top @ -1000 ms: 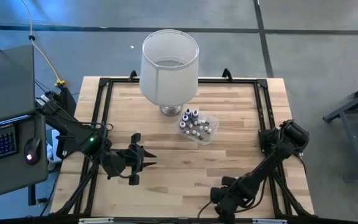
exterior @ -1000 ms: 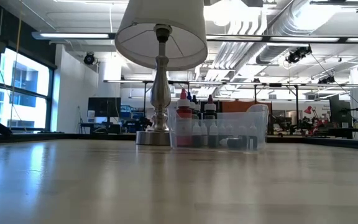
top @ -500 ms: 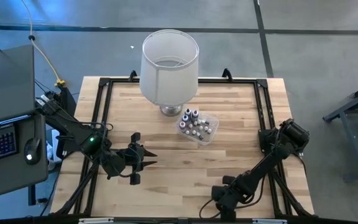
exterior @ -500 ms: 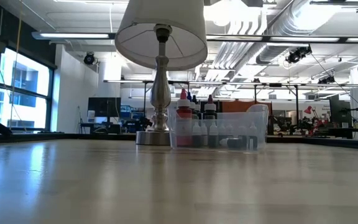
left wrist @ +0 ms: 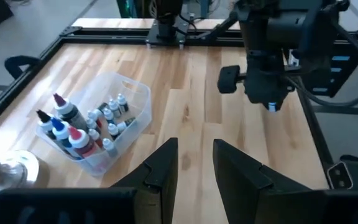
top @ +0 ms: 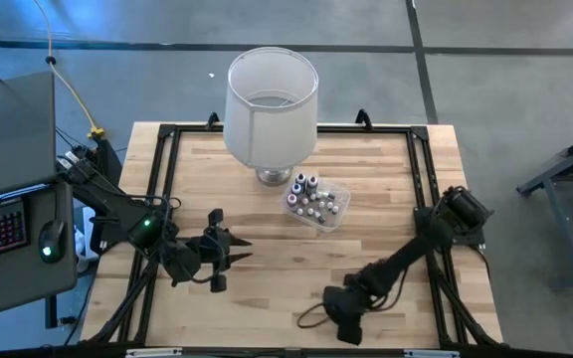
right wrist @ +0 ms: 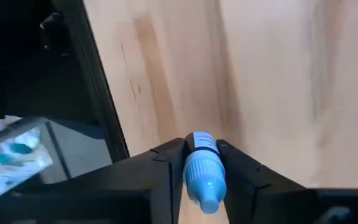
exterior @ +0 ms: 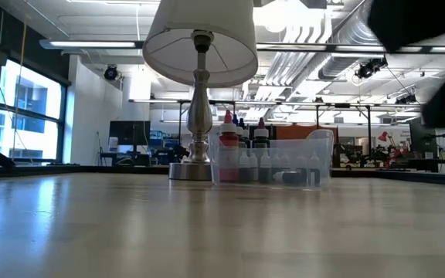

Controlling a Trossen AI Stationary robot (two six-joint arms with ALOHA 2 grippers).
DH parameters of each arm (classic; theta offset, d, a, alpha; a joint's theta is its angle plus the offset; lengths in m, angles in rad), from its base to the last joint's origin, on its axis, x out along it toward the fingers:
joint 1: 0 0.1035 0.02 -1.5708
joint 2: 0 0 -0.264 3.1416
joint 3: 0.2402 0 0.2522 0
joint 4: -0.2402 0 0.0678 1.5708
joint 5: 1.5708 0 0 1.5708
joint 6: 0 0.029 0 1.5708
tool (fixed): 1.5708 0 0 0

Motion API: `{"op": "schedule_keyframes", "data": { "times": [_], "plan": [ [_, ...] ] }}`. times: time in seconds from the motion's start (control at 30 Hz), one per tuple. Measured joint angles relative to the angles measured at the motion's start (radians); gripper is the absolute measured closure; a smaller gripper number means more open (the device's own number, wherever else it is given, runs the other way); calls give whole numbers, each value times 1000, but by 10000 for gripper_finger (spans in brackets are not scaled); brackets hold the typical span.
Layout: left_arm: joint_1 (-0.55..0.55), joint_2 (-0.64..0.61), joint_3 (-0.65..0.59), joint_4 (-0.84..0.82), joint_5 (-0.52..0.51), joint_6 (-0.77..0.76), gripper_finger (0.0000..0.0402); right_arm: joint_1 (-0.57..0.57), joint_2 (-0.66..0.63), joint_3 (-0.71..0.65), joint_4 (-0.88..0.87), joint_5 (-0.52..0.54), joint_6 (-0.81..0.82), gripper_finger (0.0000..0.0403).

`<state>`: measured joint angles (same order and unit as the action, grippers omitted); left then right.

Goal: Pick & Place food coloring
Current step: Put the small red food coloring bottle into the transparent bin

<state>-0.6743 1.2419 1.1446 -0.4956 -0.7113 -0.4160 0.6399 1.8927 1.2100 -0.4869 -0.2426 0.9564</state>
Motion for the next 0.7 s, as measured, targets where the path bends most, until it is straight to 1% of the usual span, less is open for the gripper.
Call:
{"op": "schedule_keyframes", "data": {
  "times": [0.07,0.17,0.2,0.27,0.37,0.47,0.6,0.7],
  "plan": [
    [0,0,0,0,-7,5,302,-38,0,61,-91,6,-78,319],
    [0,0,0,0,-7,38,302,-101,0,185,-324,52,-209,321],
    [0,0,0,0,-7,49,302,-120,0,229,-407,89,-260,325],
    [0,0,0,0,-7,57,302,-163,0,318,-561,201,-365,332],
    [0,0,0,0,-7,71,302,-242,-1,409,-708,342,-462,335],
    [0,0,0,-1,11,71,302,-347,-2,433,-769,418,-543,327],
    [0,0,0,-10,50,71,302,-488,-2,395,-768,430,-668,319],
    [0,0,0,-28,71,71,302,-573,-2,333,-717,423,-706,326]
  ]
}}
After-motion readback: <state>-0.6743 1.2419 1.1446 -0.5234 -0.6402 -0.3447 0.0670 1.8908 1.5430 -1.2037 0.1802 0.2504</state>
